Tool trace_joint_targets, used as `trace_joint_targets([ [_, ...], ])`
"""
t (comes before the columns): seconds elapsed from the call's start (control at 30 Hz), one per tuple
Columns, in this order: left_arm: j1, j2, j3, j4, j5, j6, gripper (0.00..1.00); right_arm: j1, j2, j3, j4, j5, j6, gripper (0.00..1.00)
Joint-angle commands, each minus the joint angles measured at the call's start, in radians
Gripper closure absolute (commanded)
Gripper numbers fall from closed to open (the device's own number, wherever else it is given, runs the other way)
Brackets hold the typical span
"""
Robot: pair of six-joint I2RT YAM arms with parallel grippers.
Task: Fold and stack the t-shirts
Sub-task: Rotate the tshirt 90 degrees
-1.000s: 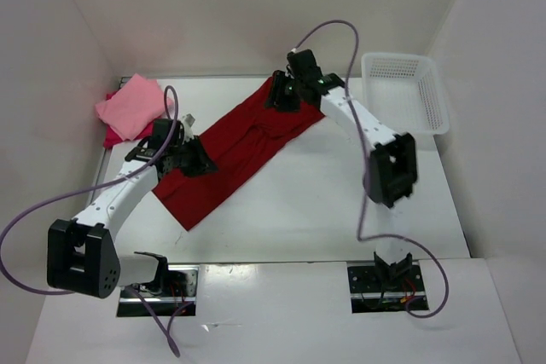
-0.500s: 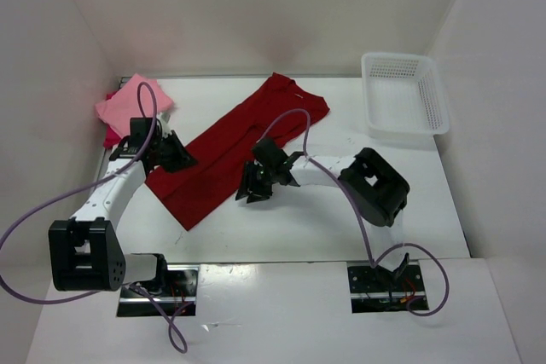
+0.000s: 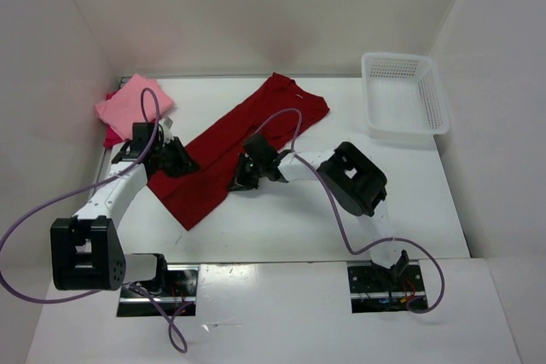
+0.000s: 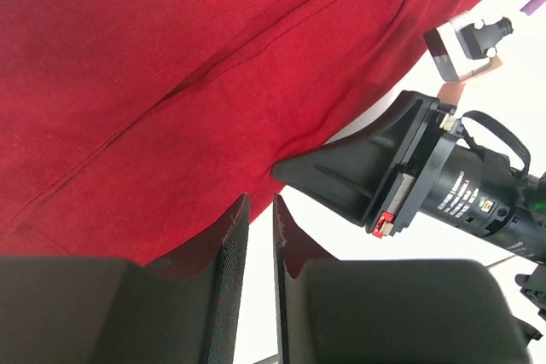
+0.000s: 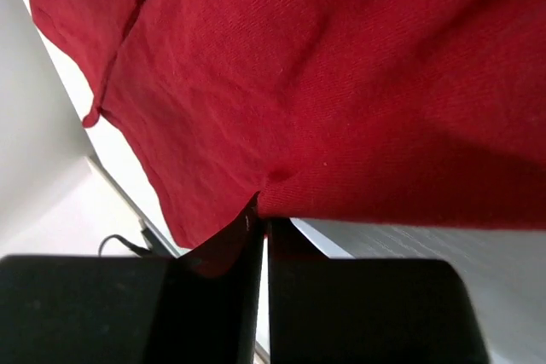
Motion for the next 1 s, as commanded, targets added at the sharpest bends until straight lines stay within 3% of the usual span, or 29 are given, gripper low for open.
trace_joint_targets([
  [0.0, 0.004, 0.024, 0.057, 0.042, 0.027, 0.024, 0.76, 0.006, -0.046, -0.029, -0.076, 0.048, -0.057, 0.97],
  [0.3, -0.093, 0.192, 0.165, 0.177, -0.019, -0.023, 0.72, -0.189, -0.468, -0.451, -0.349, -0.091, -0.347, 1.00],
  [0.37, -0.122, 0.240, 0.189, 0.218, -0.019, -0.039, 0.62, -0.275, -0.550, -0.514, -0.417, -0.105, -0.386, 1.00],
  [0.47, -0.165, 0.341, 0.266, 0.275, -0.036, -0.050, 0.51, -0.350, -0.603, -0.525, -0.481, -0.105, -0.435, 0.94],
  [0.5, -0.174, 0.375, 0.290, 0.287, -0.047, -0.050, 0.48, -0.361, -0.632, -0.525, -0.490, -0.105, -0.423, 0.88],
  [0.57, -0.192, 0.482, 0.371, 0.309, -0.047, -0.059, 0.45, -0.401, -0.669, -0.516, -0.490, -0.105, -0.423, 0.64],
  [0.67, -0.218, 0.617, 0.458, 0.329, -0.047, -0.059, 0.43, -0.465, -0.690, -0.516, -0.490, -0.105, -0.423, 0.56],
  [0.97, -0.228, 0.950, 0.795, 0.330, 0.012, -0.070, 0.47, -0.508, -0.570, -0.394, -0.417, -0.151, -0.473, 0.62],
])
